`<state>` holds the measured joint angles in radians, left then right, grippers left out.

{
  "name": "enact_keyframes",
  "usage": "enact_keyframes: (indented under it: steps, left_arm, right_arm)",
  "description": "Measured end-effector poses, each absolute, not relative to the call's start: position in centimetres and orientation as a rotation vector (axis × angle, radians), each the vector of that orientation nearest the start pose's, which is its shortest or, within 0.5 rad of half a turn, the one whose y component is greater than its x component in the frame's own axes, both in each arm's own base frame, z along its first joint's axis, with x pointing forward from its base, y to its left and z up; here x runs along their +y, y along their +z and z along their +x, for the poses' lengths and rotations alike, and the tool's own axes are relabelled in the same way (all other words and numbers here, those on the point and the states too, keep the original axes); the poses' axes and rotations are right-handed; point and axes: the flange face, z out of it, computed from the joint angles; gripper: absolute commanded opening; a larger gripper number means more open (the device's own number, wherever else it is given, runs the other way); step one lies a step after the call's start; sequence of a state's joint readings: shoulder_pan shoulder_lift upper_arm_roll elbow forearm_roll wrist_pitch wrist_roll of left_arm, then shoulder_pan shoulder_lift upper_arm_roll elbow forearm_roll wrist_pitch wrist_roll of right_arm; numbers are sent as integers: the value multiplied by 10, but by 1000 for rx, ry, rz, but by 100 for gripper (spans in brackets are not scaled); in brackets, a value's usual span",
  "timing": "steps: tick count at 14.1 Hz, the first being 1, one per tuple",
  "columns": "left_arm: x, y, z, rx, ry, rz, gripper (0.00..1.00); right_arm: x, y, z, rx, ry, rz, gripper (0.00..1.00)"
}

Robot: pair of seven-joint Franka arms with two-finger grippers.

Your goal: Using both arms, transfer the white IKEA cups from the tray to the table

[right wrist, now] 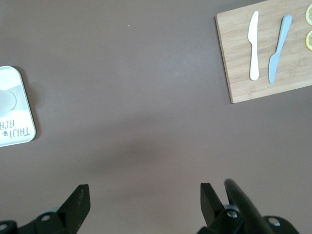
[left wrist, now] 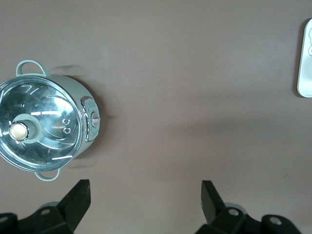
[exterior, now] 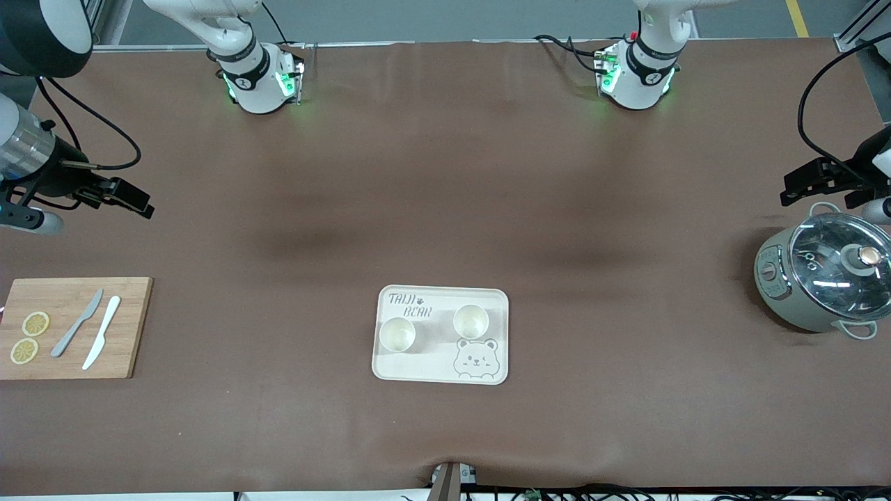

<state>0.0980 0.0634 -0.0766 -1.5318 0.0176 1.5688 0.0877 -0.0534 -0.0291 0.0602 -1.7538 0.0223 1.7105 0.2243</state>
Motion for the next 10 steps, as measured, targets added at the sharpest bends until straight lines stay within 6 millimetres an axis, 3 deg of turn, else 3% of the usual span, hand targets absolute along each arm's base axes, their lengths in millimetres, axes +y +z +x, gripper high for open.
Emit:
enact_keyframes:
  steps: [6, 10]
  left_arm:
    - [10, 607, 573, 120, 43, -3128, 100]
    - [-15, 606, 578, 139, -9, -3129, 100]
  right_arm:
    - [6, 558, 550, 343, 58, -3106, 100]
    - [6, 558, 550, 327, 58, -3108, 100]
